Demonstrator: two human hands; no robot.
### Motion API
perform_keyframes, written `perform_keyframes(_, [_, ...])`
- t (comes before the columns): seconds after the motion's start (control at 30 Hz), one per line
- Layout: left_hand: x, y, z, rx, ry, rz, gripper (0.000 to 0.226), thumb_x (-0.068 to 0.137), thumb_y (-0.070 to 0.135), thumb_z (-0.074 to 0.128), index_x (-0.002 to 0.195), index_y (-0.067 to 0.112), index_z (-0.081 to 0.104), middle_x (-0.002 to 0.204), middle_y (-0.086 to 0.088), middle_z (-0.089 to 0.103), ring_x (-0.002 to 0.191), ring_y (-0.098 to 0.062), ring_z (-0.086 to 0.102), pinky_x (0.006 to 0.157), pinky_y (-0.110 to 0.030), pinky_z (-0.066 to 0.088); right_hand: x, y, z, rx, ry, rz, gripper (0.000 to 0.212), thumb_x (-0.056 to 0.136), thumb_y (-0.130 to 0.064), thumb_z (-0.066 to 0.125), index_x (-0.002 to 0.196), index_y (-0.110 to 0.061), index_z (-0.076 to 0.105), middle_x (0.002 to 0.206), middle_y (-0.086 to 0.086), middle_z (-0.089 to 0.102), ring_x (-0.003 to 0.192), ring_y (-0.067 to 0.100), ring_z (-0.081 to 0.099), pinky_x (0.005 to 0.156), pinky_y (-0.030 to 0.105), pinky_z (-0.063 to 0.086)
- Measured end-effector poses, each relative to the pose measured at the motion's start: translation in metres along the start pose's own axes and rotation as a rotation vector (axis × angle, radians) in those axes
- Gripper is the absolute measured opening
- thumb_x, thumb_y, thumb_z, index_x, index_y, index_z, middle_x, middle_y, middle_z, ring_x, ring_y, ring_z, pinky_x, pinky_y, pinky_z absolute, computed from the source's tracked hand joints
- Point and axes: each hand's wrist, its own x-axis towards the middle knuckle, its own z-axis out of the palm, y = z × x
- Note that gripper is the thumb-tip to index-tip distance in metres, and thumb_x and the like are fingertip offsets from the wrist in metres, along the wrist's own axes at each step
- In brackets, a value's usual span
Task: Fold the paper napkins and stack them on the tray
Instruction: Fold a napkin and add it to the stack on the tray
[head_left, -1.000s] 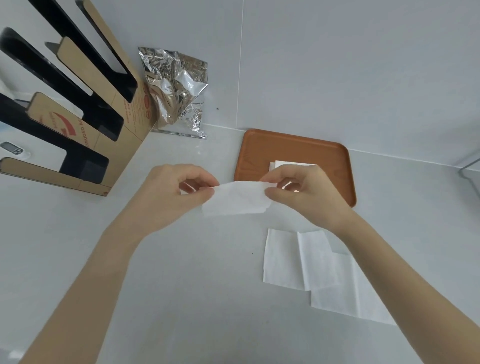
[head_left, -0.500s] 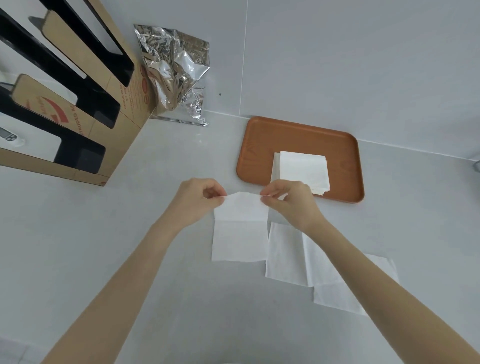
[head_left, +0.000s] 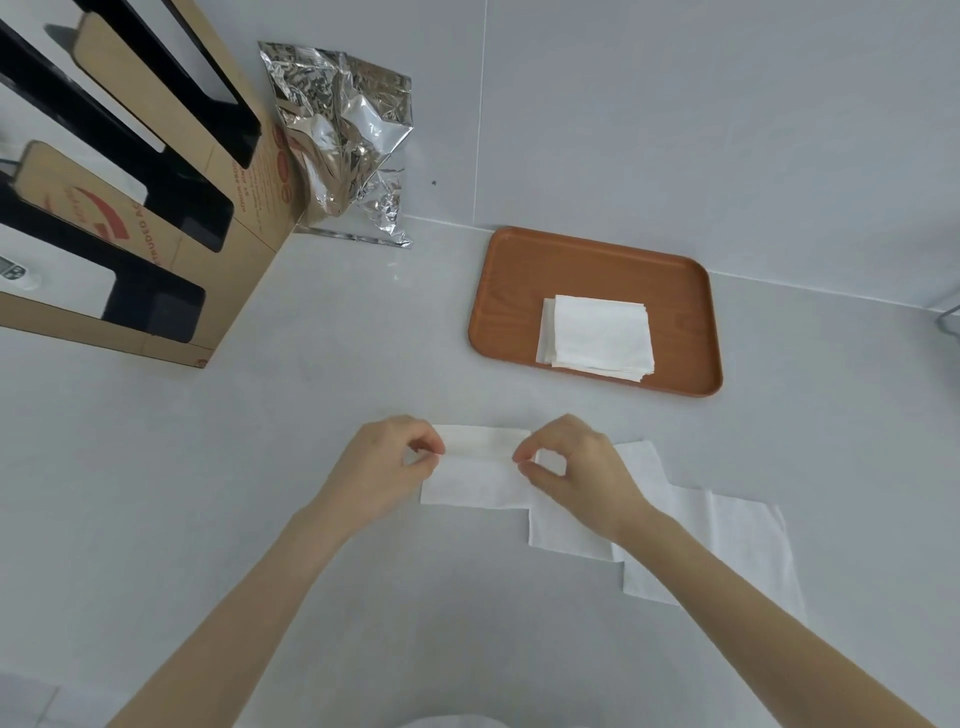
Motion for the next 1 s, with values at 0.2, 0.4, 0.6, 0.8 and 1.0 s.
perform_keyframes(0.2, [-0.018, -0.018, 0.021, 0.175, -0.055, -0.014, 0.016, 0.075, 0.004, 0.056, 0.085, 0.013, 0.066, 0.088, 0.004, 0.057, 0.095, -0.021, 0.055, 0.076, -0.030, 0.042, -0.022, 0.013, 0.022, -0.122, -0.088, -0.092, 0.019, 0.074, -0.003, 0.060, 0.088, -0.014, 0.068, 0.091, 0.005, 0.071, 0.096, 0.011, 0.048, 0.081, 0.018, 0.039])
perform_keyframes(0.4, [0.003, -0.005, 0.004, 0.098, 0.040, -0.033, 0.017, 0.076, 0.005, 0.056, 0.085, 0.014, 0.066, 0.092, -0.005, 0.063, 0.082, -0.021, 0.060, 0.073, -0.033, 0.047, 0.000, 0.004, 0.001, -0.144, -0.014, -0.095, 0.018, 0.077, -0.004, 0.059, 0.090, -0.012, 0.069, 0.094, 0.008, 0.072, 0.097, 0.025, 0.058, 0.081, 0.035, 0.047])
perform_keyframes(0.6, [0.035, -0.008, 0.005, 0.142, 0.105, -0.067, 0.015, 0.080, 0.014, 0.060, 0.094, 0.013, 0.065, 0.095, -0.010, 0.063, 0.083, -0.024, 0.057, 0.080, -0.038, 0.048, 0.030, 0.010, 0.008, -0.244, 0.069, 0.070, 0.016, 0.085, -0.013, 0.058, 0.097, -0.007, 0.067, 0.104, 0.012, 0.066, 0.100, 0.031, 0.051, 0.084, 0.039, 0.043])
perform_keyframes(0.8, [0.037, -0.013, 0.014, 0.189, 0.091, -0.062, 0.008, 0.080, 0.015, 0.060, 0.087, 0.013, 0.064, 0.094, -0.010, 0.059, 0.086, -0.024, 0.056, 0.073, -0.036, 0.045, 0.036, 0.016, 0.026, -0.287, 0.088, 0.112, 0.014, 0.086, -0.011, 0.054, 0.091, -0.006, 0.066, 0.100, 0.011, 0.063, 0.096, 0.029, 0.050, 0.080, 0.038, 0.042])
perform_keyframes(1.0, [0.044, 0.004, -0.002, 0.067, 0.086, 0.027, 0.004, 0.083, 0.008, 0.056, 0.082, 0.010, 0.060, 0.086, -0.010, 0.065, 0.083, -0.021, 0.060, 0.070, -0.024, 0.045, 0.037, 0.007, 0.000, -0.073, 0.163, 0.107, 0.008, 0.083, -0.008, 0.055, 0.086, -0.005, 0.062, 0.090, 0.011, 0.068, 0.087, 0.027, 0.058, 0.078, 0.035, 0.046])
